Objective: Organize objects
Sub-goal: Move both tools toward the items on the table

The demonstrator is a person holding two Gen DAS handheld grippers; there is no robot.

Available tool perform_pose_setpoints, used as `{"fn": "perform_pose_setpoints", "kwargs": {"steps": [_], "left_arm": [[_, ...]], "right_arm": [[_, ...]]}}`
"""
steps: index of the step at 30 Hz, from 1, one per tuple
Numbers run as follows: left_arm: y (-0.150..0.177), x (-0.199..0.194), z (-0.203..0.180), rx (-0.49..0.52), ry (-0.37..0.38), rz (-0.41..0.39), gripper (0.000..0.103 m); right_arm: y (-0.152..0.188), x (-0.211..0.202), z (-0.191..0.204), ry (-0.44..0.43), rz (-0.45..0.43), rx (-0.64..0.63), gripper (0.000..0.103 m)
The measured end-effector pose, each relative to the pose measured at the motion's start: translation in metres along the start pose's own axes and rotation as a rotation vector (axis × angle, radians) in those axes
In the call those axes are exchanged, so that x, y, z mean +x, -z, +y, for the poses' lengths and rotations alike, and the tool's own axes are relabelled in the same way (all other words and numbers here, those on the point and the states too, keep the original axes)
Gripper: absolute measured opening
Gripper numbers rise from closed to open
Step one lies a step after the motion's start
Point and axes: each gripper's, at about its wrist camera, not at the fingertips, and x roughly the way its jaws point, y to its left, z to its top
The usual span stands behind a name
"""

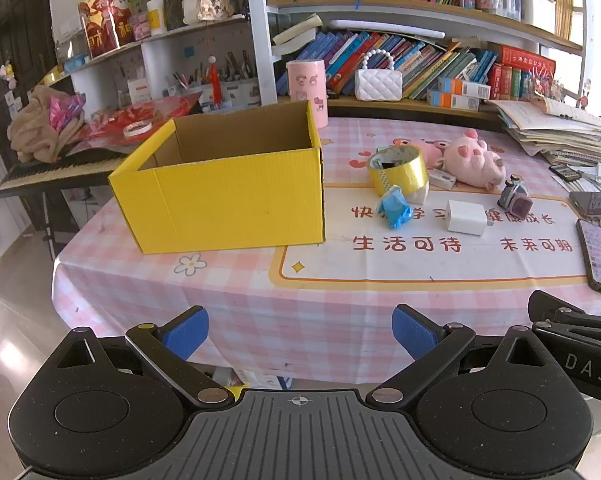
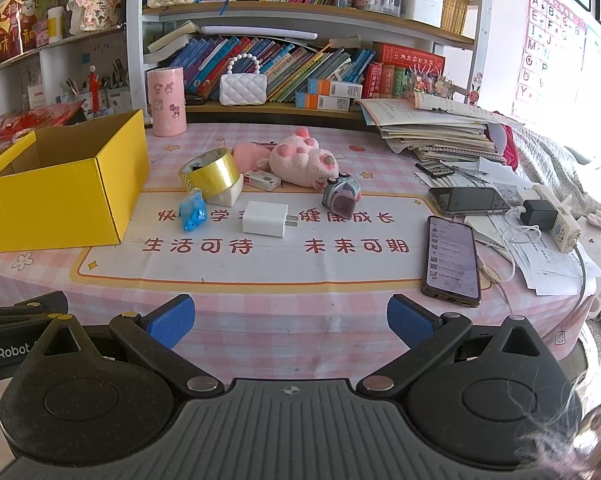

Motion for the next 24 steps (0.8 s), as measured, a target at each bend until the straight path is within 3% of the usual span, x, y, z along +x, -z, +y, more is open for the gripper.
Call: {"fn": "perform_pose_setpoints", "kwargs": {"steps": [24], "left_arm": [[-0.004, 0.012, 0.006, -0.002, 0.006, 0.025, 0.100]], "right_arm": [[-0.006, 0.006, 0.009, -0.002, 0.012, 0.005, 0.103]]}}
